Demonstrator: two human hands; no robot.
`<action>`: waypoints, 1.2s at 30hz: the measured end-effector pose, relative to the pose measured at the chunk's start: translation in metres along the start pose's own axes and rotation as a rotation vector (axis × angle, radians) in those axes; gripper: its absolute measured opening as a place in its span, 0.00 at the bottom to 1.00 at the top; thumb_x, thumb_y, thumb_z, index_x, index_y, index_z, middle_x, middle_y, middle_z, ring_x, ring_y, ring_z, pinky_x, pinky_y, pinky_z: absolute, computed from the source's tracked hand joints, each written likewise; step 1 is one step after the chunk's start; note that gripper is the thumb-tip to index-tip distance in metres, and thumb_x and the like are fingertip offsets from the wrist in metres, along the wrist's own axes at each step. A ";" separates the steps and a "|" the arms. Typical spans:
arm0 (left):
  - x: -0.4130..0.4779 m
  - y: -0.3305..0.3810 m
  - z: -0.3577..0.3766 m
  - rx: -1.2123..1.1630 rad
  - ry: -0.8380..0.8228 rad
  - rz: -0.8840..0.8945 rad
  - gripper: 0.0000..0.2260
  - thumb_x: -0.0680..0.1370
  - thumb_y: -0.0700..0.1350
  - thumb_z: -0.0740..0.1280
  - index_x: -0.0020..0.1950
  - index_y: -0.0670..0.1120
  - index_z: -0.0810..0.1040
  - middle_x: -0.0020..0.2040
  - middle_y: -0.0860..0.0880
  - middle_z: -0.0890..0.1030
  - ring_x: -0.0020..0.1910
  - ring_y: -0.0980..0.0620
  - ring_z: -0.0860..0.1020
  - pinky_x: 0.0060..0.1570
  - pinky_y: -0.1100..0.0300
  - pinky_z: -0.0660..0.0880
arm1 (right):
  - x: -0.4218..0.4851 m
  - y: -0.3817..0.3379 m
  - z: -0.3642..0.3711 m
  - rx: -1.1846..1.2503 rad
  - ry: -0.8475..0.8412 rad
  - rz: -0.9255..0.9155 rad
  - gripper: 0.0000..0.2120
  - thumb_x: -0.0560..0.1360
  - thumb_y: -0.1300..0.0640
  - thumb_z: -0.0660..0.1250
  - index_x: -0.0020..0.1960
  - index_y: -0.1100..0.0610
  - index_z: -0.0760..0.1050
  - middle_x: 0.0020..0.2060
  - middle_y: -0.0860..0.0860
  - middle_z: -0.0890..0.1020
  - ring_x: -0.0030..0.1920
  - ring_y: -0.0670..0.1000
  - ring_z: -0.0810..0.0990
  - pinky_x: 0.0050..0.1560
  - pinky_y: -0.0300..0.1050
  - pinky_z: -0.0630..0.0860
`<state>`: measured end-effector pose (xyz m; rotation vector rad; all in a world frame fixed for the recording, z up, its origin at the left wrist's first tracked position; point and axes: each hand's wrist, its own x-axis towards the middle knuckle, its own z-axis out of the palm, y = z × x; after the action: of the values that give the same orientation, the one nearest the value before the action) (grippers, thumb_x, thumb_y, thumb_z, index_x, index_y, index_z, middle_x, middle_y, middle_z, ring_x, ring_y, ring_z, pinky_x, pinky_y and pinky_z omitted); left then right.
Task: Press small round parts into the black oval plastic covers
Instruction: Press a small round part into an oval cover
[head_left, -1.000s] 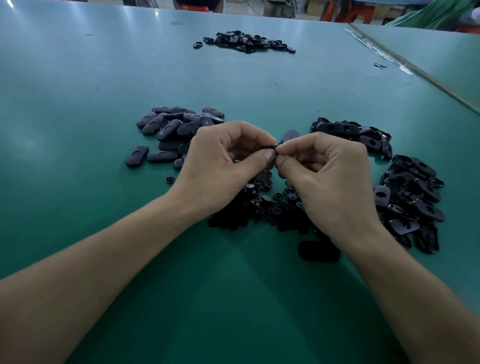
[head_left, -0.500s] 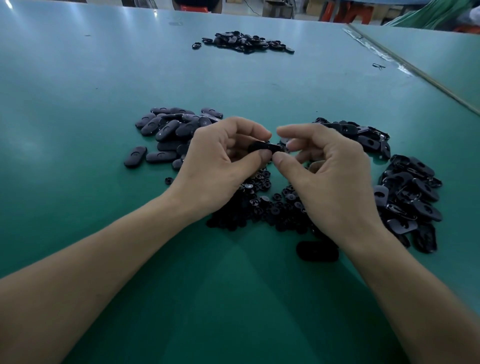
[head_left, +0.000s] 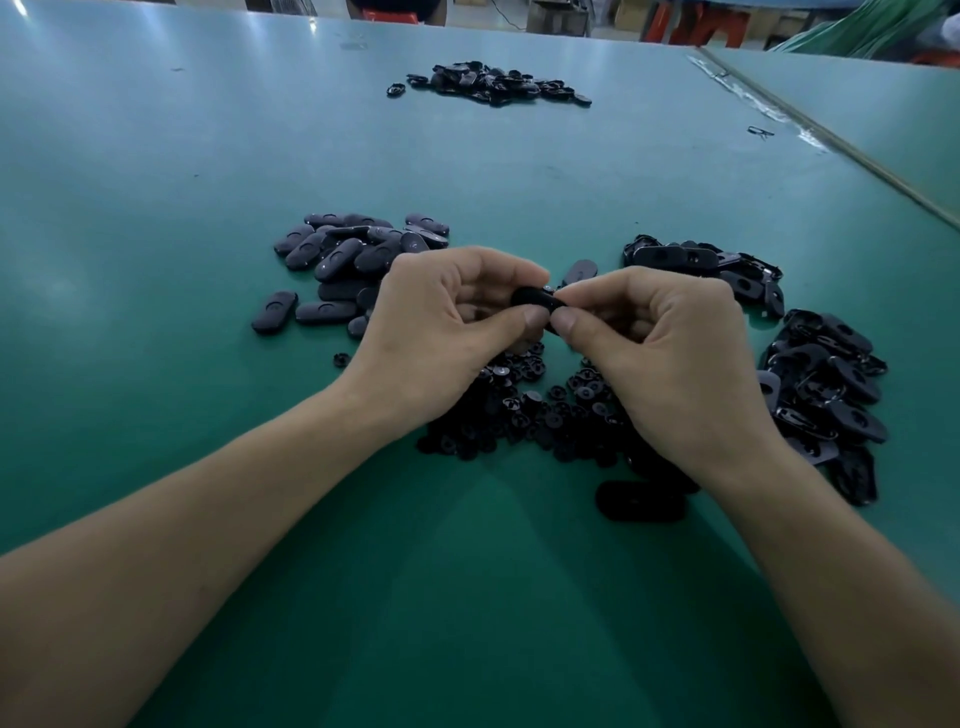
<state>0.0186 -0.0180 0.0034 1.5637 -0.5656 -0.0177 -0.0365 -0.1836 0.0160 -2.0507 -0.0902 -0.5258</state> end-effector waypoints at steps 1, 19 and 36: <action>0.000 0.000 0.000 -0.002 0.002 -0.002 0.12 0.74 0.31 0.74 0.49 0.47 0.83 0.40 0.49 0.87 0.36 0.55 0.84 0.41 0.66 0.79 | 0.000 0.000 0.000 0.000 -0.003 0.000 0.07 0.73 0.60 0.76 0.47 0.50 0.84 0.38 0.42 0.85 0.39 0.40 0.83 0.43 0.35 0.78; -0.002 0.005 0.001 0.059 0.046 0.008 0.11 0.72 0.32 0.75 0.48 0.47 0.83 0.39 0.49 0.87 0.35 0.55 0.85 0.41 0.65 0.80 | -0.002 -0.010 0.002 -0.064 -0.010 0.065 0.06 0.75 0.59 0.72 0.44 0.47 0.80 0.36 0.42 0.83 0.38 0.40 0.81 0.42 0.36 0.77; 0.001 0.001 -0.004 0.157 0.238 0.109 0.08 0.74 0.37 0.75 0.46 0.49 0.83 0.37 0.50 0.85 0.35 0.48 0.85 0.39 0.52 0.83 | -0.003 0.001 -0.015 -0.752 -0.008 0.082 0.19 0.82 0.53 0.60 0.72 0.48 0.70 0.71 0.51 0.71 0.70 0.54 0.66 0.69 0.50 0.63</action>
<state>0.0203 -0.0148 0.0049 1.6559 -0.4714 0.2987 -0.0436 -0.1965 0.0204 -2.7712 0.2209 -0.5505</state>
